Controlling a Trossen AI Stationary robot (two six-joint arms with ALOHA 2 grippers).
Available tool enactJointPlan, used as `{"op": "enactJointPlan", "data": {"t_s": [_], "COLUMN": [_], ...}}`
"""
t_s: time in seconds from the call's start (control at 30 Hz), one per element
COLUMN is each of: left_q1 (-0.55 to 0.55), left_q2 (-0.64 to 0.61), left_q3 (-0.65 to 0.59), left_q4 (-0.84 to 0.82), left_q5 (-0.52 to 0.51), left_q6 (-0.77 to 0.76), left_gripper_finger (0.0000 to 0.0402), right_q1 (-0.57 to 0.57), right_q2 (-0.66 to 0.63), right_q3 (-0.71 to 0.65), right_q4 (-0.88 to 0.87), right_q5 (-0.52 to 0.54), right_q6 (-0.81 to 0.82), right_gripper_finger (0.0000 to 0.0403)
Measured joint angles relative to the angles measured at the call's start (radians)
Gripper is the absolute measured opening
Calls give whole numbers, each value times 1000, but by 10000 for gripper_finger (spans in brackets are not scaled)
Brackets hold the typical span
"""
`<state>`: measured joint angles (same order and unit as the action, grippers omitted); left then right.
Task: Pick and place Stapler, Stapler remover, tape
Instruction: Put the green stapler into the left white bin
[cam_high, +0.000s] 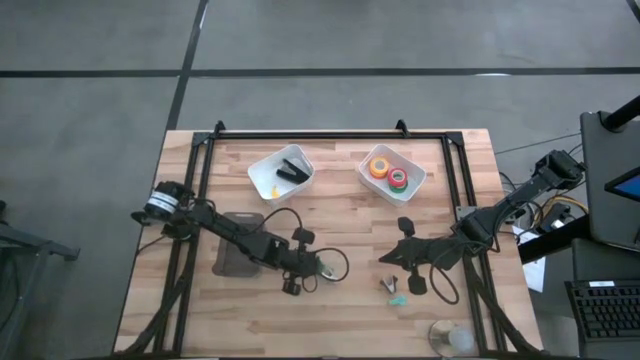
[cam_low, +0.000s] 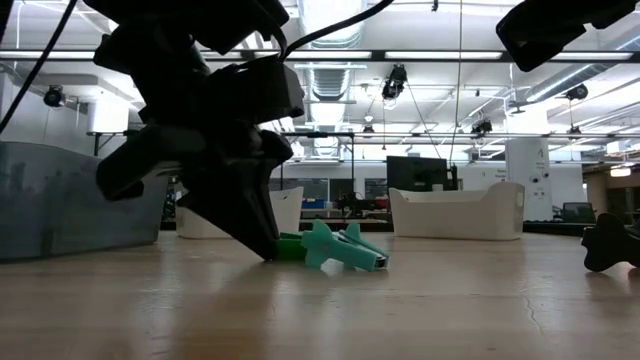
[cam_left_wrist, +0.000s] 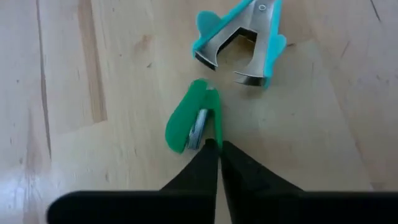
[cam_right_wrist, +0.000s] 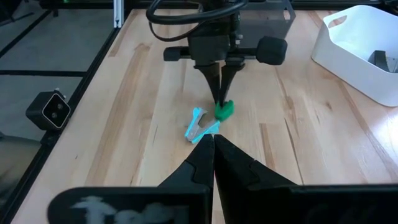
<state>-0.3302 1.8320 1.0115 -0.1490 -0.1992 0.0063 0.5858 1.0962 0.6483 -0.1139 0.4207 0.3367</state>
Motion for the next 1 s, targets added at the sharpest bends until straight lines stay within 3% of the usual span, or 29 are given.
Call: {"op": "enactJointPlan", "data": {"t_s": [0.1,0.3,0.47,0.63,0.83,0.9,1.0], "left_q1": [0,1,1,4,14,34,94], "left_q2": [0,0,-16,-95,-246,-293,-359], "left_q3": [0,0,0,0,0,0,0], "left_q4": [0,0,-36,-172,-344,-356,-358], "left_q5": [1,-10,-103,-259,-591,-710,-766], "left_q6": [-32,-91,-136,-138,-158,-208,-334], "left_gripper_finger": [7,16,6,9,4,4,10], "right_q1": [0,0,0,0,-3,-3,-3], "right_q2": [0,0,0,0,0,0,0], "right_q3": [0,0,0,0,-2,-2,-2], "right_q4": [0,0,0,0,0,0,1], "right_q5": [0,0,0,0,1,1,0], "right_q6": [0,0,0,0,-5,-5,-8], "right_gripper_finger": [8,8,8,8,8,8,8]}}
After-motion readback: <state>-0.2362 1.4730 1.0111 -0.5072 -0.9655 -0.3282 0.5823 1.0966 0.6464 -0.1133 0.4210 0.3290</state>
